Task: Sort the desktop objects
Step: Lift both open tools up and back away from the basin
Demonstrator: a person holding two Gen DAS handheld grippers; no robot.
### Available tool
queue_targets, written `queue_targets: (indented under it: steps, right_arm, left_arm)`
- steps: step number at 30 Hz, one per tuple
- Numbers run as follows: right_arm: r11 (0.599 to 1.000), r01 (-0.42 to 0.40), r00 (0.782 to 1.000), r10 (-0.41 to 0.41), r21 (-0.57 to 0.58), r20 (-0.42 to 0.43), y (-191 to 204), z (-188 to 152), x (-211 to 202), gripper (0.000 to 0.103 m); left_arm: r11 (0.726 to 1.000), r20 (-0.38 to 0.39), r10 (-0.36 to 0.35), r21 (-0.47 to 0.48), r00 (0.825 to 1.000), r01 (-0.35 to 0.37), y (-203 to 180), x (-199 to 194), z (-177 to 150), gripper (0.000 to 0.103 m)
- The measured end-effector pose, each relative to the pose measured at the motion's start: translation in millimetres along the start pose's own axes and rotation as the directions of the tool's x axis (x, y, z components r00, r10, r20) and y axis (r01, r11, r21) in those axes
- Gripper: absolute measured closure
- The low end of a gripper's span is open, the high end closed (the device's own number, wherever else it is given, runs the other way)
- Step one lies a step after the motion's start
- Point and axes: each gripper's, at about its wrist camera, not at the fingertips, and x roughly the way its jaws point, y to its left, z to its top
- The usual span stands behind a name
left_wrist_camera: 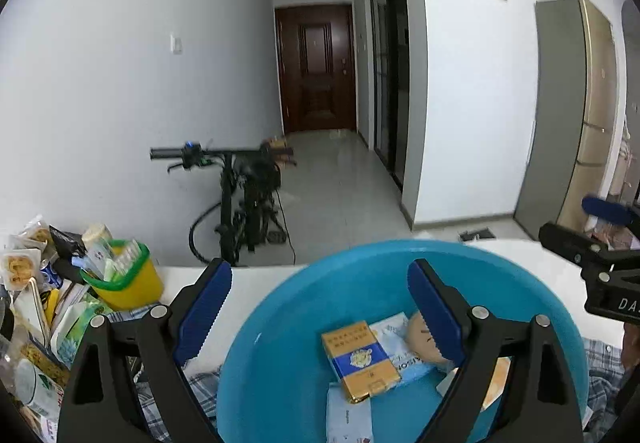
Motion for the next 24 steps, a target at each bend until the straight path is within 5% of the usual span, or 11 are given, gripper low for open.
queue_targets:
  steps: [4,24]
  right_arm:
    - [1.000,0.012,1.000,-0.012,-0.009,0.028,2.1,-6.1,-8.7,0.012]
    - [1.000,0.012,0.999,-0.012,0.003,0.043,-2.0,-10.6,-50.3,0.012]
  left_arm:
    - [1.000,0.055,-0.025,-0.015,0.998,0.026,2.0,-17.5,-4.2,0.012]
    - [1.000,0.098,0.015,0.009,0.995,-0.016,-3.1,-74.5,0.3,0.012]
